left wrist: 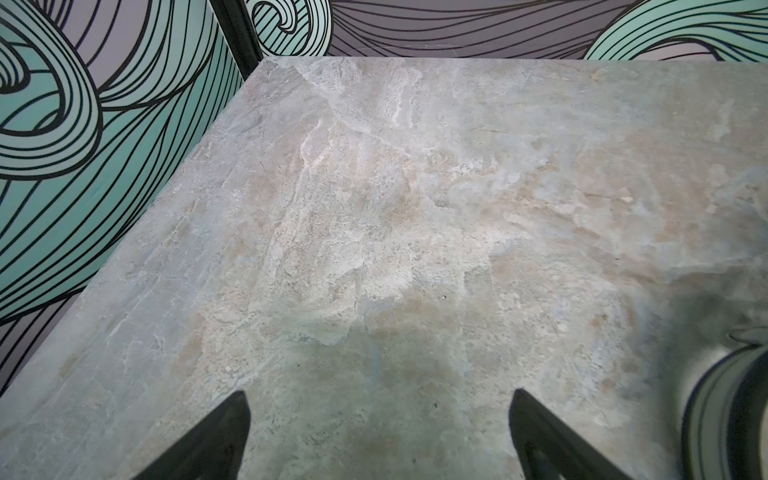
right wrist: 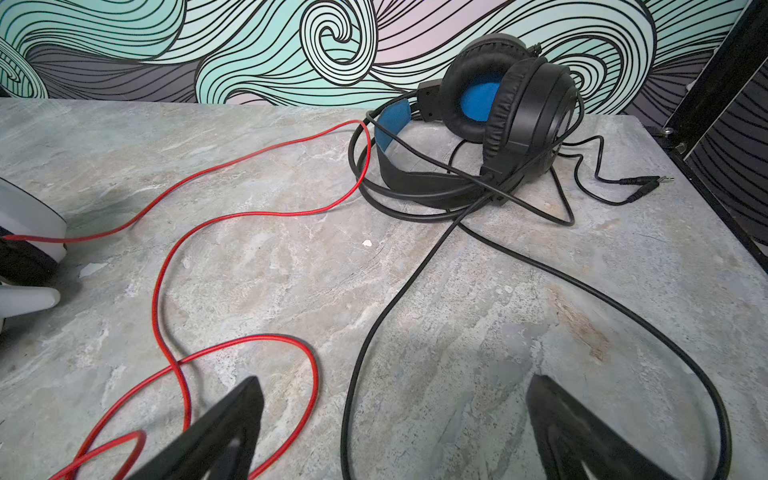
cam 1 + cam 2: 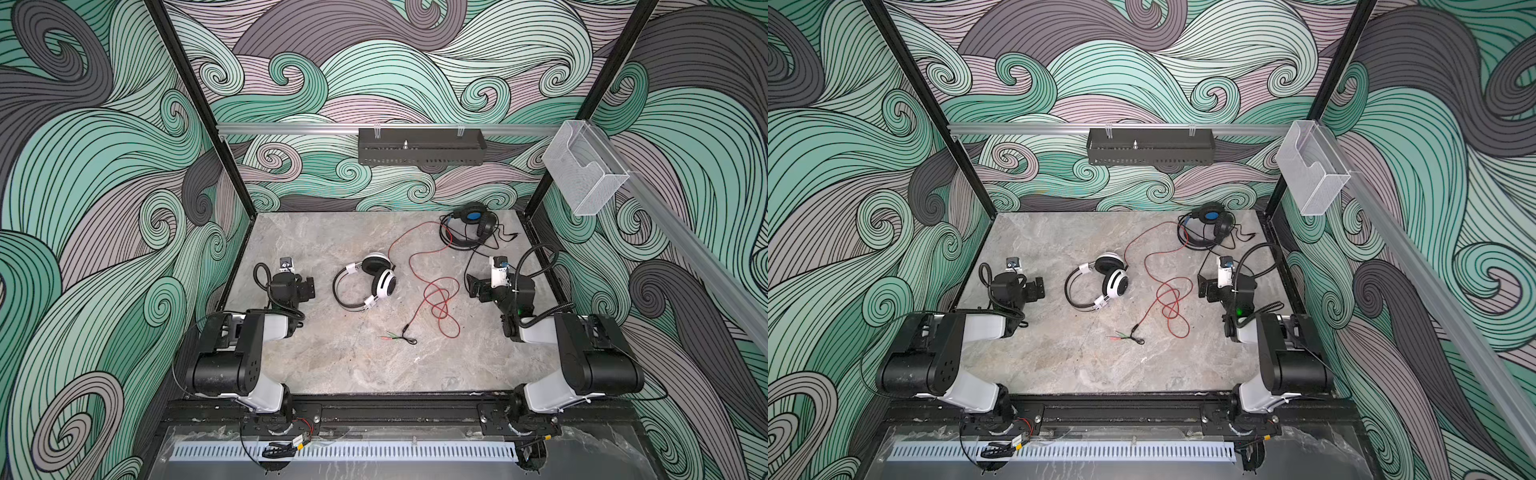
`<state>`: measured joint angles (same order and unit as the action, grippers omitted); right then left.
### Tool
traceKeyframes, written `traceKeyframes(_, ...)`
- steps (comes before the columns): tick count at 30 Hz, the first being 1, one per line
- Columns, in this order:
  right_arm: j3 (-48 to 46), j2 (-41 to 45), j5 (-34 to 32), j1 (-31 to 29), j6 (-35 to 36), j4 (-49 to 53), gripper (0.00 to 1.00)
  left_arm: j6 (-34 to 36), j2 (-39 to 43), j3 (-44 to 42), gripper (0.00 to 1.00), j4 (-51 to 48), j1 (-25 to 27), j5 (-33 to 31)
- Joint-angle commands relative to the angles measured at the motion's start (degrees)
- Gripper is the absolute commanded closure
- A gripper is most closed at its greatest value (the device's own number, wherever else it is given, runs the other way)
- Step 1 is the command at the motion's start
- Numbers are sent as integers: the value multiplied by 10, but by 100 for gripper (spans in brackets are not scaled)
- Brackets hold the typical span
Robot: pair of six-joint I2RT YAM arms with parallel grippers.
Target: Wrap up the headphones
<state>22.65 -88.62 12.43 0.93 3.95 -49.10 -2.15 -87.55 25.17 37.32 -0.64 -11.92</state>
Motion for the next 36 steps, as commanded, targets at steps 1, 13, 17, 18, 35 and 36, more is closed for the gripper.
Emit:
traceKeyframes(1, -5, 5, -3, 1, 1, -14, 1, -6, 2, 15, 1, 12, -5, 5)
traceKeyframes(13, -5, 4, -2, 0, 1, -14, 1, -7, 1, 15, 1, 12, -5, 5)
traceKeyframes(17, -5, 4, -3, 0, 1, -14, 1, -7, 2, 15, 1, 13, -5, 6)
traceKeyframes(18, -5, 4, -3, 1, 1, -14, 1, -7, 2, 15, 1, 13, -5, 6)
traceKeyframes(35, -3, 3, -9, 1, -2, -12, 1, -7, -1, 17, 1, 12, -5, 7)
traceKeyframes(36, 0, 3, -27, 1, -9, -6, 1, -7, 0, 17, 1, 10, -6, 8)
